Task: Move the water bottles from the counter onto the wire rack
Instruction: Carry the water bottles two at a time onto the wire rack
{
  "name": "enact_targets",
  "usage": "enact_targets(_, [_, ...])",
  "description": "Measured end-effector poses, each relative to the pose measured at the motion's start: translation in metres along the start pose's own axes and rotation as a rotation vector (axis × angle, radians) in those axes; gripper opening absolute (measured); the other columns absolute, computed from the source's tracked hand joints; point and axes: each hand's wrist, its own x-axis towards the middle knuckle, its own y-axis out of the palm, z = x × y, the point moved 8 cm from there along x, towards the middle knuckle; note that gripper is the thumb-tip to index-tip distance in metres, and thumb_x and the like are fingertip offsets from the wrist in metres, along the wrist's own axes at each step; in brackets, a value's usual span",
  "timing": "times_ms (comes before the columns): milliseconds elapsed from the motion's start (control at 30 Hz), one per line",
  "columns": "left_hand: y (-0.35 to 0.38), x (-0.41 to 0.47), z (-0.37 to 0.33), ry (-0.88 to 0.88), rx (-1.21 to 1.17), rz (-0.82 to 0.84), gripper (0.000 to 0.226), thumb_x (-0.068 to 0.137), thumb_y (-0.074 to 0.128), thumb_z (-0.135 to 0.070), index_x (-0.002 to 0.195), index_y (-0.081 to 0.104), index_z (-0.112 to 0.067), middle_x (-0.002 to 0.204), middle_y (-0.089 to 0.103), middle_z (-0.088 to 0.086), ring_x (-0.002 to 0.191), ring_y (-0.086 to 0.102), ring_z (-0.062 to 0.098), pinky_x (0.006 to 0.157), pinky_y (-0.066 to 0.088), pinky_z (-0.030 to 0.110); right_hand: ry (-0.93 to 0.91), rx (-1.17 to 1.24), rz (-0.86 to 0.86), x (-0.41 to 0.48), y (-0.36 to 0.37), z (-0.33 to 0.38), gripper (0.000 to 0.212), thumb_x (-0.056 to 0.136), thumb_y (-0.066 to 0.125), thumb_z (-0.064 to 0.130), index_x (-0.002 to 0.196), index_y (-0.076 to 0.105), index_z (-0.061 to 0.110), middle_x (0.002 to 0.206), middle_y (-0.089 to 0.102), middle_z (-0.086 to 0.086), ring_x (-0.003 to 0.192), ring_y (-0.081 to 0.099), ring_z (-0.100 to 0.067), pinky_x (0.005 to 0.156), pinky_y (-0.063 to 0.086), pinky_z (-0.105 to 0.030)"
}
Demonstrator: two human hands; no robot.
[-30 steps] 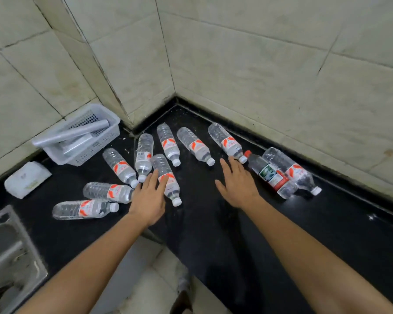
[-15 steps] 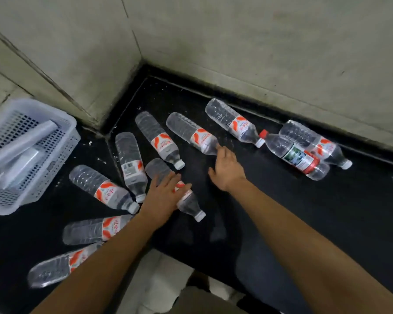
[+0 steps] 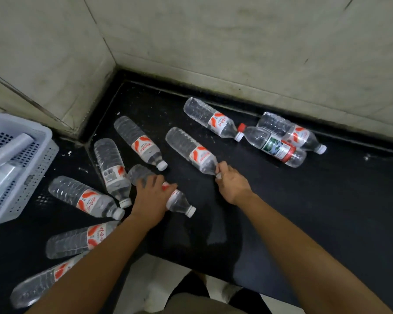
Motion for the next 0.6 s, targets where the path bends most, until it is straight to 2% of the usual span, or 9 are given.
enact_targets(167, [-0.010,-0.004,-0.014,-0.007,-0.087,-0.053,0.082,0.039,0.098,-0.041,0.114,0.071,-0.024,0.111,0.061,0.014,0.103,0.050,0.036,0.075,0.049,0.059,0.058,-0.012,0.121,-0.069,-0.022,-0.082,0.016,0.100,0.051,0.024,0.107,0.037,0.024,0.124,0.058,-0.007,0.108,0.059,-0.033,0.083,0.042,-0.036])
enact_targets(267, [-0.025,0.000,-0.022,-0.102,-0.334,-0.105,0.073,0.058,0.093,-0.040,0.124,0.064,-0.023,0.125,0.061,0.009,0.115,0.055,0.037,0.089,0.047,0.059,0.095,-0.013,0.099,-0.099,-0.064,-0.110,0.025,0.094,0.056,0.024,0.111,0.038,0.024,0.115,0.061,-0.006,0.101,0.061,-0.034,0.084,0.047,-0.039])
enact_targets(300, [-0.031,0.004,-0.024,-0.141,-0.436,-0.114,0.067,0.064,0.089,-0.041,0.123,0.063,-0.024,0.125,0.062,0.005,0.115,0.057,0.033,0.092,0.047,0.054,0.090,-0.002,0.064,-0.105,-0.080,-0.113,0.028,0.092,0.058,0.023,0.112,0.038,0.024,0.109,0.062,-0.004,0.099,0.062,-0.034,0.083,0.048,-0.040])
enact_targets(367, [-0.050,0.010,-0.030,-0.207,-0.662,-0.144,0.055,0.067,0.086,-0.039,0.115,0.063,-0.026,0.113,0.067,-0.004,0.104,0.063,0.020,0.087,0.052,0.042,0.045,0.039,-0.023,-0.114,-0.112,-0.109,0.027,0.089,0.059,0.021,0.109,0.041,0.025,0.100,0.062,-0.001,0.093,0.062,-0.034,0.079,0.048,-0.040])
enact_targets(433, [-0.068,0.015,-0.038,-0.243,-0.926,-0.185,0.051,0.070,0.089,-0.025,0.113,0.063,-0.025,0.107,0.068,-0.006,0.095,0.065,0.009,0.082,0.053,0.028,-0.023,0.072,-0.080,-0.119,-0.136,-0.098,0.023,0.089,0.061,0.026,0.103,0.044,0.025,0.093,0.064,0.000,0.086,0.061,-0.032,0.074,0.048,-0.040])
enact_targets(500, [-0.076,0.013,-0.050,-0.291,-1.130,-0.167,0.052,0.074,0.088,-0.014,0.117,0.060,-0.024,0.108,0.069,-0.003,0.093,0.064,0.003,0.080,0.049,0.017,-0.081,0.071,-0.091,-0.122,-0.149,-0.085,0.024,0.087,0.064,0.034,0.098,0.046,0.022,0.088,0.064,-0.001,0.079,0.059,-0.027,0.070,0.047,-0.041])
enact_targets(533, [-0.074,0.012,-0.055,-0.318,-1.213,-0.150,0.054,0.075,0.087,-0.012,0.121,0.059,-0.023,0.110,0.069,-0.001,0.096,0.065,0.006,0.083,0.050,0.019,-0.100,0.068,-0.091,-0.122,-0.152,-0.079,0.026,0.086,0.065,0.038,0.095,0.047,0.022,0.086,0.062,-0.001,0.077,0.057,-0.025,0.069,0.047,-0.041])
enact_targets(600, [-0.068,0.011,-0.063,-0.365,-1.328,-0.135,0.057,0.075,0.087,-0.013,0.123,0.058,-0.022,0.115,0.070,0.002,0.104,0.067,0.015,0.095,0.053,0.033,-0.108,0.073,-0.095,-0.121,-0.154,-0.070,0.029,0.088,0.064,0.044,0.092,0.047,0.021,0.081,0.060,-0.001,0.073,0.054,-0.022,0.067,0.046,-0.040])
